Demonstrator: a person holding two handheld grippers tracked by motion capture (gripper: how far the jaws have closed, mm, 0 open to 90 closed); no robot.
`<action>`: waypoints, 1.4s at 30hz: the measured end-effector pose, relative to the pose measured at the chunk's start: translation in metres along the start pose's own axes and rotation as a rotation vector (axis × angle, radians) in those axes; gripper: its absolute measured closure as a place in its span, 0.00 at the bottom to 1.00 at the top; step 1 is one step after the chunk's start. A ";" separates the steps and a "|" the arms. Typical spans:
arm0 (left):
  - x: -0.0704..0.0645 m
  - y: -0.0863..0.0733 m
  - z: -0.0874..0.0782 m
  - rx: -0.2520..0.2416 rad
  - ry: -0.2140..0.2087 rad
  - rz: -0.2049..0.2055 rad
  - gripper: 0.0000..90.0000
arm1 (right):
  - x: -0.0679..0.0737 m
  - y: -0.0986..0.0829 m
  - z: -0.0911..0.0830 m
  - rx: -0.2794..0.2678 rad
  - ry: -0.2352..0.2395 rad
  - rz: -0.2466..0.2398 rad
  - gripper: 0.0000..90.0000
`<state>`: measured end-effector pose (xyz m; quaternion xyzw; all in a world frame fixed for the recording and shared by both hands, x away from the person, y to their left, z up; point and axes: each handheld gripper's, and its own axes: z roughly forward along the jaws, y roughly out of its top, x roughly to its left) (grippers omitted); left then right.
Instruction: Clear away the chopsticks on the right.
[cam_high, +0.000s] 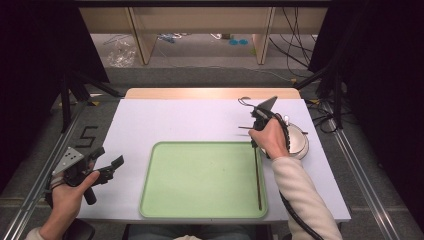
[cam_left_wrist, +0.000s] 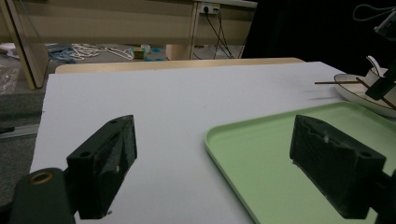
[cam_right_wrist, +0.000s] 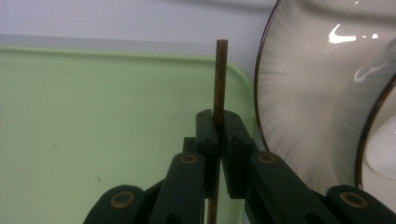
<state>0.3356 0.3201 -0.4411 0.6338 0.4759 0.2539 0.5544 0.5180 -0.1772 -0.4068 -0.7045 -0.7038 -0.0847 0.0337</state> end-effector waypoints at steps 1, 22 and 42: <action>0.000 0.000 0.000 0.001 0.000 0.000 0.16 | -0.001 -0.001 0.002 0.001 -0.011 -0.020 0.97; 0.000 0.000 0.000 0.002 0.001 0.001 0.16 | 0.003 -0.005 0.036 0.104 -0.071 -0.012 0.94; 0.000 0.000 0.000 0.001 0.000 0.002 0.16 | 0.014 0.034 0.008 -0.228 -0.391 -1.095 0.71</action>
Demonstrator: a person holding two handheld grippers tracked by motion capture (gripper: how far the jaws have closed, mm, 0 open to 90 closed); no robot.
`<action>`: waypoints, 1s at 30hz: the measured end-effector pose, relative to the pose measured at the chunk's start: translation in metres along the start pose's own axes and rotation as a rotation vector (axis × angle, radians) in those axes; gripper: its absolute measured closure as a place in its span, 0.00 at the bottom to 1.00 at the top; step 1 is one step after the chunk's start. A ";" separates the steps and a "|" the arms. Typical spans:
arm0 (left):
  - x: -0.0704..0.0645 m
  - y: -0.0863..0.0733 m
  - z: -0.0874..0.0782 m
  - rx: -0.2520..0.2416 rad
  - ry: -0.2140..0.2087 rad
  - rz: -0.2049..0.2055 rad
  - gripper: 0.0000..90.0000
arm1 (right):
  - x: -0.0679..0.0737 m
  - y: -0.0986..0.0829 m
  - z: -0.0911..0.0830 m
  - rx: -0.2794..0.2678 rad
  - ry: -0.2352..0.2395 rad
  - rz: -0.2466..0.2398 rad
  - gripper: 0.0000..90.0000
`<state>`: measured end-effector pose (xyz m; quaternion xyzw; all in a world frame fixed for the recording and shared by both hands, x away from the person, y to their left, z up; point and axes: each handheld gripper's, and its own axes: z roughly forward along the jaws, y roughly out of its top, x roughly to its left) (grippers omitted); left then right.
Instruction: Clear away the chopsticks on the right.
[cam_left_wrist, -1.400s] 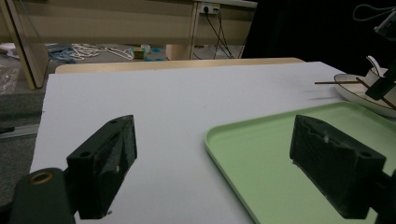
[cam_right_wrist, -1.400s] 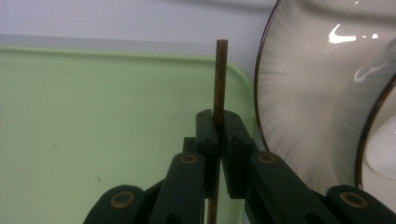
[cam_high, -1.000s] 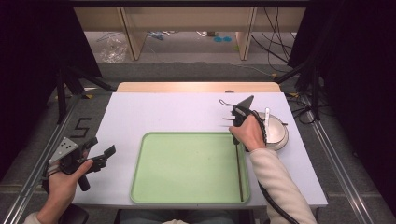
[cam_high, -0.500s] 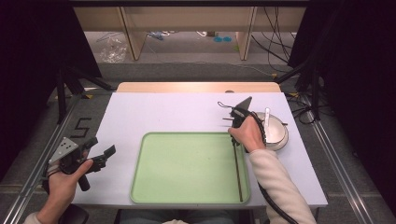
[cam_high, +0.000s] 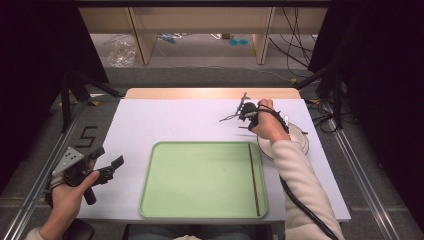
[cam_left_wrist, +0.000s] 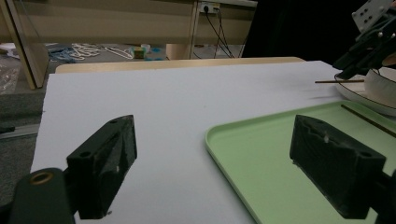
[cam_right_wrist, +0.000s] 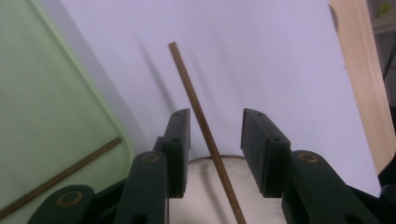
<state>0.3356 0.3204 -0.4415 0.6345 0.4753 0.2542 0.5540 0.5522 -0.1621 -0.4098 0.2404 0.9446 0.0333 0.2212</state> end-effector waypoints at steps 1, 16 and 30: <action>0.000 0.000 0.000 0.000 0.000 -0.001 0.16 | 0.002 0.002 0.004 0.007 0.009 -0.027 0.72; 0.000 0.000 0.000 0.001 -0.003 0.001 0.16 | 0.008 0.014 0.029 0.061 0.016 -0.218 0.87; 0.000 0.000 0.000 0.003 -0.002 0.001 0.16 | 0.005 0.018 0.014 0.027 -0.059 -0.274 0.97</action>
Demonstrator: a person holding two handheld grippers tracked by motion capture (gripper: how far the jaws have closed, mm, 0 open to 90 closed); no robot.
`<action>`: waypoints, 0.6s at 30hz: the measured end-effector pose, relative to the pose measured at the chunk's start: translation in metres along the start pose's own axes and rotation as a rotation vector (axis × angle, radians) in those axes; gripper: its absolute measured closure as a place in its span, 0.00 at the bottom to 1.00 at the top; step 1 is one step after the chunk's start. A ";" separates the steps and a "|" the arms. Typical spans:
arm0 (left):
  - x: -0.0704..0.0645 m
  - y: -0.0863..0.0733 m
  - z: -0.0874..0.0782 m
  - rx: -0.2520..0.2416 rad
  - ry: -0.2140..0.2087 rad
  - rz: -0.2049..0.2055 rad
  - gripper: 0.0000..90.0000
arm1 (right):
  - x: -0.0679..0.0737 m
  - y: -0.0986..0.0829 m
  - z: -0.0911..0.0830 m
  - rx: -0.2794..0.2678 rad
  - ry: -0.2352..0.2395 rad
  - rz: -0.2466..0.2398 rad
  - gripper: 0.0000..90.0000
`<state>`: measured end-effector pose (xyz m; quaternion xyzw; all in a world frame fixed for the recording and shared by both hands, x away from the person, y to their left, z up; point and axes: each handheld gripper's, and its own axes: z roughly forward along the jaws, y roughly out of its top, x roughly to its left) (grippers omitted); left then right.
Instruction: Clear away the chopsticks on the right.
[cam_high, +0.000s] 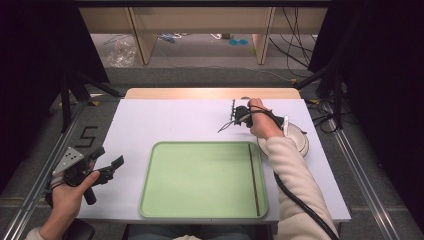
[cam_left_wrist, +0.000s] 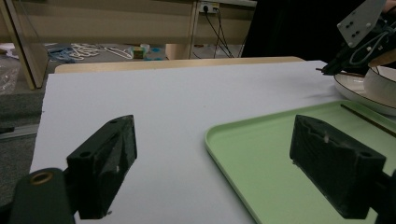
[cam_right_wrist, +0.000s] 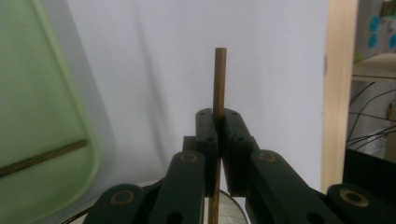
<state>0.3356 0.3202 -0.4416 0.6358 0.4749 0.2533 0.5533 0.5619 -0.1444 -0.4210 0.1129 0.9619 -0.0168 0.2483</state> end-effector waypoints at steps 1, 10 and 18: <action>0.000 0.000 0.000 -0.001 0.000 0.000 0.16 | -0.002 0.000 -0.003 -0.019 -0.011 -0.011 0.97; 0.000 0.000 0.000 -0.001 0.000 0.000 0.16 | -0.014 -0.001 -0.039 -0.134 -0.089 0.042 0.97; 0.000 0.000 0.000 -0.002 0.000 -0.001 0.16 | -0.021 -0.004 -0.063 -0.270 -0.127 0.157 0.97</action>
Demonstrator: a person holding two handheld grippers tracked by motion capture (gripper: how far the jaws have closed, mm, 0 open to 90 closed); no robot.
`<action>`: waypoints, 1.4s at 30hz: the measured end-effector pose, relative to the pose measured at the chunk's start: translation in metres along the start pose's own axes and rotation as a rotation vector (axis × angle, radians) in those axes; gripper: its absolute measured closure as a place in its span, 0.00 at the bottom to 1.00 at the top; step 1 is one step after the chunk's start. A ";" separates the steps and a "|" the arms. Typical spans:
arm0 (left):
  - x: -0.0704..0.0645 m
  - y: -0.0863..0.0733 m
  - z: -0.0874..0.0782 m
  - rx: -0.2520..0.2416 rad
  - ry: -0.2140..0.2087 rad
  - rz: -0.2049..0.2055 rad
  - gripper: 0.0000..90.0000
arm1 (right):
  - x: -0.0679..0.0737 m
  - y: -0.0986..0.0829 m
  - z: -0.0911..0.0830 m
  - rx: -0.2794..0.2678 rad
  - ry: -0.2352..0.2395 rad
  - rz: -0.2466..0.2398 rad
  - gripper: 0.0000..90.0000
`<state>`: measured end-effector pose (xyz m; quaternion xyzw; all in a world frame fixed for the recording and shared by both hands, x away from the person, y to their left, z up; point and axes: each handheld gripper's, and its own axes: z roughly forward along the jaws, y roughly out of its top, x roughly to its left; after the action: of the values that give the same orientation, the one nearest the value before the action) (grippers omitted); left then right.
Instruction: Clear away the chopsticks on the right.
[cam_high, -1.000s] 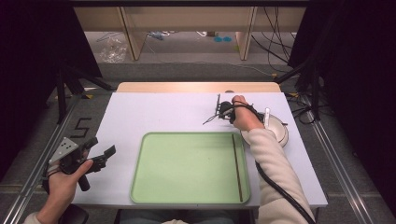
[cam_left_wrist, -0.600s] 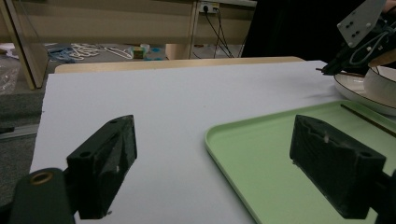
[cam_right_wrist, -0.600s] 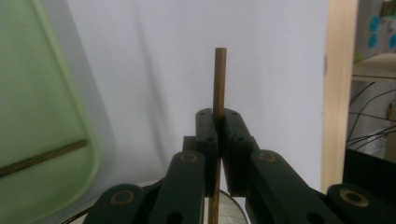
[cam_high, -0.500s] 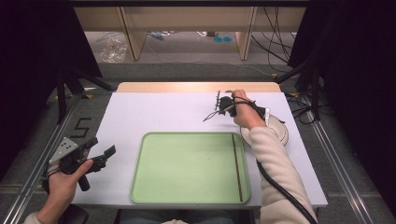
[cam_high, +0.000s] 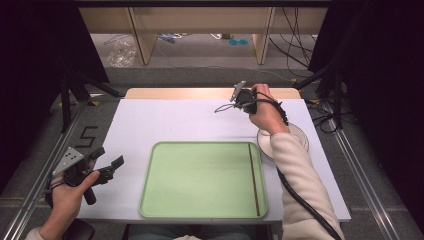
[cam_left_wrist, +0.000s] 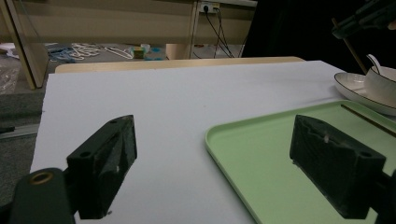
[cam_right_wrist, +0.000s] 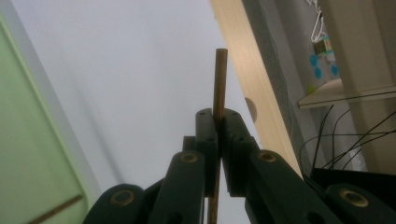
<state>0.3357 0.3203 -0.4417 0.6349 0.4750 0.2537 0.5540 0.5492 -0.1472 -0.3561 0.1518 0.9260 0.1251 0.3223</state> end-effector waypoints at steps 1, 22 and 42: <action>0.000 0.000 0.000 0.001 0.000 0.001 0.16 | -0.001 0.000 -0.002 -0.019 0.002 0.014 0.97; 0.000 0.000 0.000 -0.002 0.002 -0.006 0.16 | -0.013 -0.001 -0.040 -0.308 -0.028 0.389 0.97; 0.000 0.000 0.000 -0.004 0.002 -0.009 0.16 | -0.013 -0.001 -0.057 -0.369 0.044 0.616 0.97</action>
<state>0.3357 0.3208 -0.4416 0.6314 0.4780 0.2528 0.5558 0.5225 -0.1611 -0.3052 0.3602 0.8053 0.3847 0.2716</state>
